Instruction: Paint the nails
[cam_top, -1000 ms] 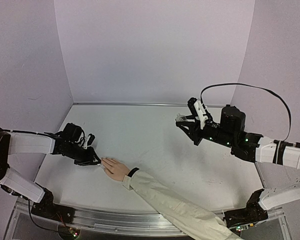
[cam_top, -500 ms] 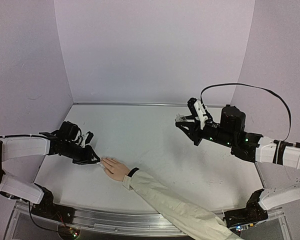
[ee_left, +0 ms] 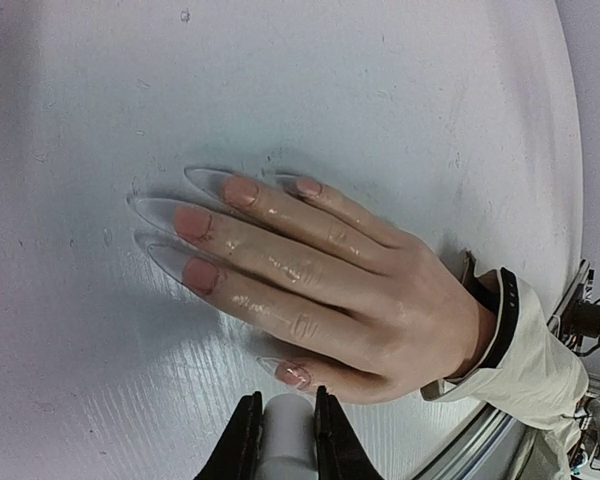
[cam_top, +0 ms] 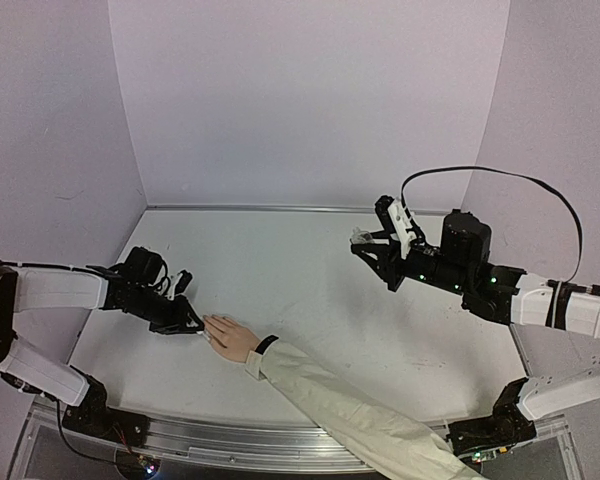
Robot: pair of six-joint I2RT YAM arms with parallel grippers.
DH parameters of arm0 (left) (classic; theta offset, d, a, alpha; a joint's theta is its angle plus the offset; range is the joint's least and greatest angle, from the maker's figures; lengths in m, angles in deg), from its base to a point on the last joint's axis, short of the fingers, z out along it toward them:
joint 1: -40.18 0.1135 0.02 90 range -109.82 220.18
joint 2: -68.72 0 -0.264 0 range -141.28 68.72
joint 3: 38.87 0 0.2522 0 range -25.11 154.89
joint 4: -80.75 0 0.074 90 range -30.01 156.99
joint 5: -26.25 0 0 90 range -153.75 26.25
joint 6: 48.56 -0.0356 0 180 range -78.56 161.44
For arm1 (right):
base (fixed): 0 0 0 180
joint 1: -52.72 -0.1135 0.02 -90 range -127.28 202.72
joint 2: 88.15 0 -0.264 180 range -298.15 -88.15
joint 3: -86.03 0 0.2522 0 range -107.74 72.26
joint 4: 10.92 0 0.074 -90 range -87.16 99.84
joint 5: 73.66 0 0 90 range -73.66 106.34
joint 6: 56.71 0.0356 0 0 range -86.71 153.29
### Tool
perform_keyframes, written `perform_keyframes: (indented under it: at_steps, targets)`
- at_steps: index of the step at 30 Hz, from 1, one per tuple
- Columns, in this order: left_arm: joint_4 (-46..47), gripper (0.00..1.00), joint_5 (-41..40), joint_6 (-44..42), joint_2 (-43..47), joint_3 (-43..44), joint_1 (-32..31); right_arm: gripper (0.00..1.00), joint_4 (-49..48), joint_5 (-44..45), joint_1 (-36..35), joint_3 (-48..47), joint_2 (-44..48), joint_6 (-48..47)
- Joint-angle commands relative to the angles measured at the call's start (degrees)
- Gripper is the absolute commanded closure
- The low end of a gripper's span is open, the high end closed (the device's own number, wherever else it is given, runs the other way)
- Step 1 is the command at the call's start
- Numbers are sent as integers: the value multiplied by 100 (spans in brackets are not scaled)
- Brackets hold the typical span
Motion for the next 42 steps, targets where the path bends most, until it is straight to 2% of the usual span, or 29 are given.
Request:
perform_keyframes:
  at_steps: [1, 11, 42]
  targets:
    - [318, 100, 138, -66, -37, 43, 13, 100, -382, -6, 18, -27, 76, 19]
    - [317, 100, 120, -50, -252, 142, 15, 100, -384, 12, 21, -18, 102, 27]
    - [366, 100, -338, -67, -79, 225, 14, 100, -377, -23, 26, -59, -12, 35]
